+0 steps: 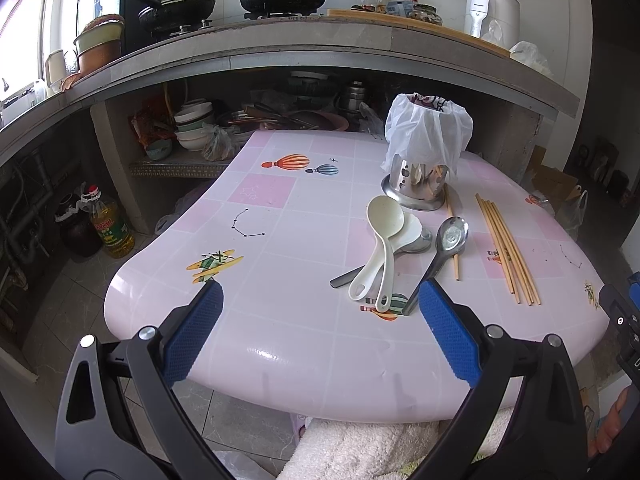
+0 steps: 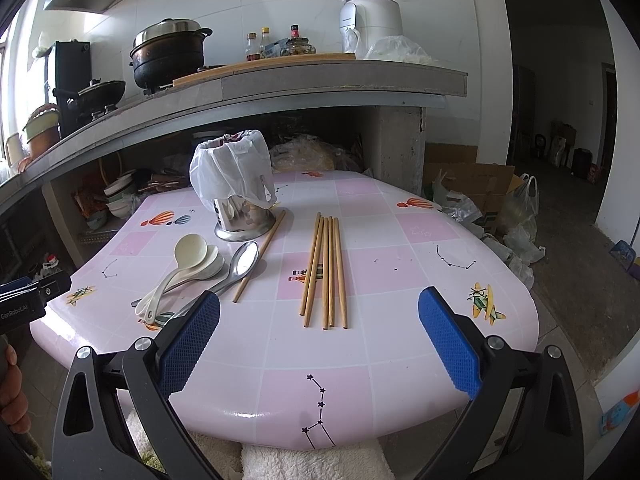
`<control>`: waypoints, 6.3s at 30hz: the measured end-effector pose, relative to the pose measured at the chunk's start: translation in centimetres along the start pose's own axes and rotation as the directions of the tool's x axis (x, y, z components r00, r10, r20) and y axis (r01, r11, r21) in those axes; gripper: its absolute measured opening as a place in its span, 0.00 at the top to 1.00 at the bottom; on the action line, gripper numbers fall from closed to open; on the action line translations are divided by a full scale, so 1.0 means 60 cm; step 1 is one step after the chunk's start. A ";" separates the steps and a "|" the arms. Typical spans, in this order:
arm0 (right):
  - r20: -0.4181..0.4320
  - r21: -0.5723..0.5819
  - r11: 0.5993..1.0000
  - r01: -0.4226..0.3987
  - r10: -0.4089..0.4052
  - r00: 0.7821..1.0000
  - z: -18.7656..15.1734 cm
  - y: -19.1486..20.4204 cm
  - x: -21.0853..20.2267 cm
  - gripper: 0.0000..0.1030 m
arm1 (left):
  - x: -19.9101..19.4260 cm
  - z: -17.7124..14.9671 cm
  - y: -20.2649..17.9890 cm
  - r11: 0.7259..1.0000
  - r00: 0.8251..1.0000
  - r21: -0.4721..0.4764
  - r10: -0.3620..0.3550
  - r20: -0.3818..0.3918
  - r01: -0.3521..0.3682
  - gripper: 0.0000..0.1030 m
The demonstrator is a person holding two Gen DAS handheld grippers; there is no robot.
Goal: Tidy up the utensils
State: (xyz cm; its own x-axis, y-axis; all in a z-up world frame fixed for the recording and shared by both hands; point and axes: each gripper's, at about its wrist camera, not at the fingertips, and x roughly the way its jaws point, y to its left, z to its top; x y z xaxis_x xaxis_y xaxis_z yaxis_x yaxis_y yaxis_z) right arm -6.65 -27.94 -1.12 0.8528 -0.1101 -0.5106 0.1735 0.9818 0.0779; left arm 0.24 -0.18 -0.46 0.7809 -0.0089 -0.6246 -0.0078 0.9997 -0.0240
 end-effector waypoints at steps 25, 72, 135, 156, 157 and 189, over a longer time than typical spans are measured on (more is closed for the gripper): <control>-0.005 0.000 1.000 -0.002 0.002 1.000 0.001 0.000 0.001 0.06 | 0.002 -0.002 0.001 1.000 1.000 -0.002 0.000 -0.004 0.000 0.08; -0.046 -0.002 0.983 -0.183 0.183 0.982 0.038 0.054 0.102 0.06 | 0.087 -0.014 -0.024 0.988 0.979 0.023 -0.146 -0.146 0.151 0.08; -0.264 0.029 0.958 -0.285 0.282 0.922 0.032 0.067 0.309 0.06 | 0.406 0.144 -0.136 0.933 0.895 0.228 -0.167 -0.413 0.279 0.51; -0.254 0.229 0.879 -0.417 0.468 0.846 0.066 0.026 0.344 0.34 | 0.312 0.157 -0.066 0.954 0.930 0.113 -0.238 -0.280 0.278 0.51; -0.256 0.238 0.873 -0.426 0.480 0.839 0.068 0.025 0.351 0.39 | 0.309 0.156 -0.061 0.954 0.931 0.108 -0.242 -0.274 0.279 0.51; -0.424 0.115 0.840 -0.530 0.524 0.739 0.082 0.083 0.457 0.93 | 0.272 0.150 -0.021 0.947 0.931 0.043 -0.305 -0.202 0.320 0.51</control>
State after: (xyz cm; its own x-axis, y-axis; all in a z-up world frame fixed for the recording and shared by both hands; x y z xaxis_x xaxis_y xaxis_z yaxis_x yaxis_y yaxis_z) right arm 20.00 -26.86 -10.49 0.5120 0.4990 -0.6992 -0.2495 0.8653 0.4348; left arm 18.62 -1.39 -3.58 0.6031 -0.3180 -0.7315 0.2694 0.9444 -0.1885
